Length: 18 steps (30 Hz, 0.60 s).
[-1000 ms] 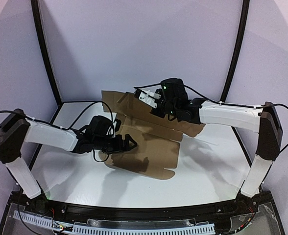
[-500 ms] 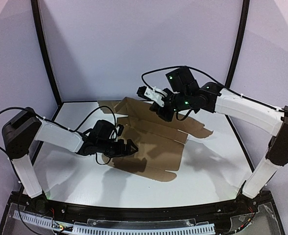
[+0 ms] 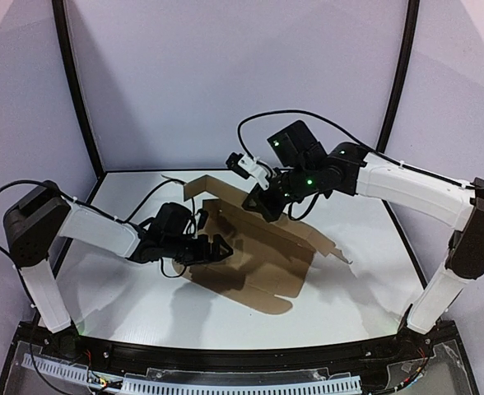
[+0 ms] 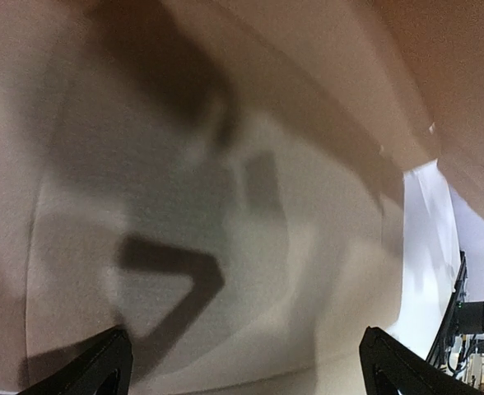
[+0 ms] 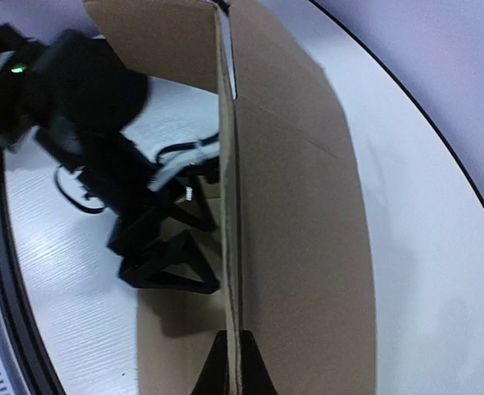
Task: Fold the paper box
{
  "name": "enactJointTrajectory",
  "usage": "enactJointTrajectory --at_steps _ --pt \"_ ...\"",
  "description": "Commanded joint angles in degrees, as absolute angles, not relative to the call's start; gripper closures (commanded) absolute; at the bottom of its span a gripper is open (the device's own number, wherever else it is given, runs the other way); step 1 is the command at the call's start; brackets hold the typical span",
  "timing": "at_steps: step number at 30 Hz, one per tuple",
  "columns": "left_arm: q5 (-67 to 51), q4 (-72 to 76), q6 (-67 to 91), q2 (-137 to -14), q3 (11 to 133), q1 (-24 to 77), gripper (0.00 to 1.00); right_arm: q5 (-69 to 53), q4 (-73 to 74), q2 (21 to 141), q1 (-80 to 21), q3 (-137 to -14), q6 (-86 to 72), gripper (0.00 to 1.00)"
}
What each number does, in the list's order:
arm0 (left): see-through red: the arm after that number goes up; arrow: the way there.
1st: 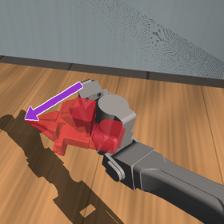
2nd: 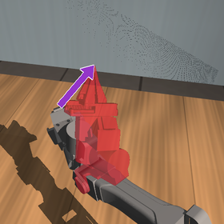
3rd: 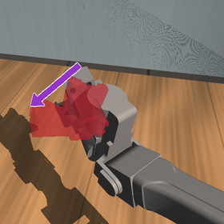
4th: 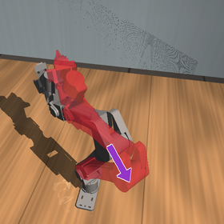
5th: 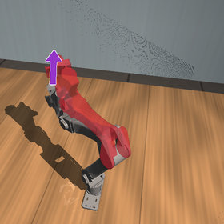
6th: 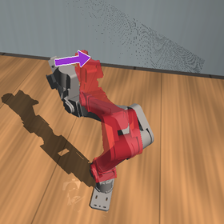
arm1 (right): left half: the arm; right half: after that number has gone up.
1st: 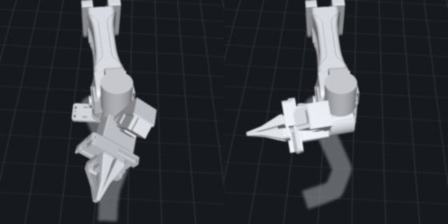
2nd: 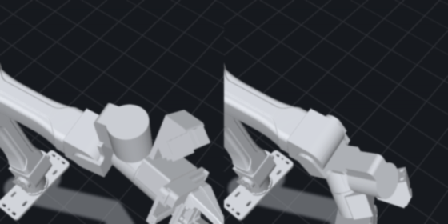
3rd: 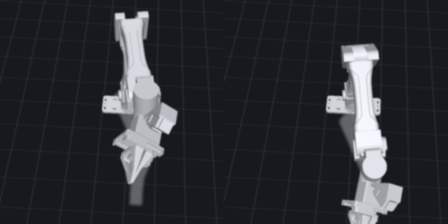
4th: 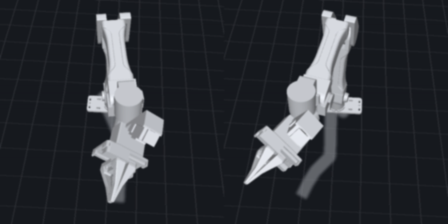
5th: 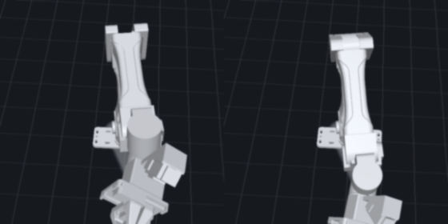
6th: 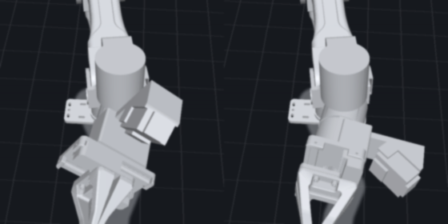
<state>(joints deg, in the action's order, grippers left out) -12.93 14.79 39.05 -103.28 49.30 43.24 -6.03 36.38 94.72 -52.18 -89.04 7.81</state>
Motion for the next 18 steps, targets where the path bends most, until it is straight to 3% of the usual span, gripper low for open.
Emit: enactJointTrajectory --at_steps 1,5,18 --pt "-13.65 11.52 39.62 -102.23 46.12 42.8 0.01 6.5 38.28 98.29 -53.21 -92.46 6.7 1.0" --pt "-15.22 12.13 40.09 -98.53 44.19 42.8 0.01 15.33 39.12 103.03 -50.98 -98.03 13.23 1.0" --pt "-5.47 8.27 42.6 -84.22 39.62 42.79 0.01 3.19 40.92 108.02 -48.52 -98.77 12.81 1.0"
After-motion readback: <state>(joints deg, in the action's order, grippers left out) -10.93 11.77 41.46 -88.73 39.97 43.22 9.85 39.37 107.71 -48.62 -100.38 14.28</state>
